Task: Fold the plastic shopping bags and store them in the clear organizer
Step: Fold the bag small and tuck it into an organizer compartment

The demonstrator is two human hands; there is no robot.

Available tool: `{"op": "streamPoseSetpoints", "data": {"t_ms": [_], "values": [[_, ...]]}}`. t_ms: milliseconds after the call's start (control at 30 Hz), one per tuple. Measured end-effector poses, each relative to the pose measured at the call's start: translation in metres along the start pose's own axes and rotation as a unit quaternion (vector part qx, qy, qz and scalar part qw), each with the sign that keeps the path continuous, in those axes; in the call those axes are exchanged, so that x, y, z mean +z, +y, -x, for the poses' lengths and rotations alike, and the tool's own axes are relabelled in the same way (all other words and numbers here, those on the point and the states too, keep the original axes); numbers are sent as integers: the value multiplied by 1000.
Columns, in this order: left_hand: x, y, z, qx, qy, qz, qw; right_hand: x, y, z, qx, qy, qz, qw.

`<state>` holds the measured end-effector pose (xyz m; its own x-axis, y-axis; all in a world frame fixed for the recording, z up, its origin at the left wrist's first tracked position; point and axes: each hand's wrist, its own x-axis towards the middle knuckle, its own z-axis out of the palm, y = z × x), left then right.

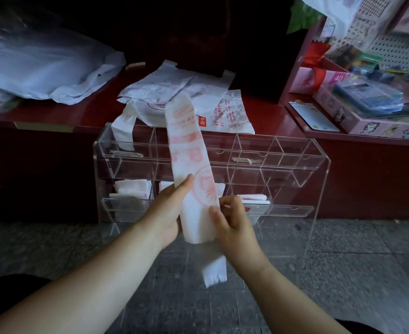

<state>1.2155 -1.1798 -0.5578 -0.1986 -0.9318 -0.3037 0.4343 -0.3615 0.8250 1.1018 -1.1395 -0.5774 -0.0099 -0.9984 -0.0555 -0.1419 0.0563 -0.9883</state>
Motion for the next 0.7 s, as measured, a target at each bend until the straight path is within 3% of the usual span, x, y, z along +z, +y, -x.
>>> {"op": "streamPoseSetpoints", "data": {"t_ms": [100, 267, 467, 600, 700], "values": [[-2, 0, -1, 3, -12, -19, 1000, -1, -4, -1, -10, 37, -14, 999], [1, -8, 3, -6, -10, -153, 988, -3, -6, -1, 34, 30, -59, 997], [-2, -8, 4, -16, -13, -162, 987, -9, -7, -4, 73, 50, -73, 993], [-3, -5, 4, 15, 2, -141, 990, -8, -4, -4, 136, -8, -65, 989], [-6, -1, 2, 29, 28, -143, 989, -4, -5, 0, 107, -52, -22, 993]]}}
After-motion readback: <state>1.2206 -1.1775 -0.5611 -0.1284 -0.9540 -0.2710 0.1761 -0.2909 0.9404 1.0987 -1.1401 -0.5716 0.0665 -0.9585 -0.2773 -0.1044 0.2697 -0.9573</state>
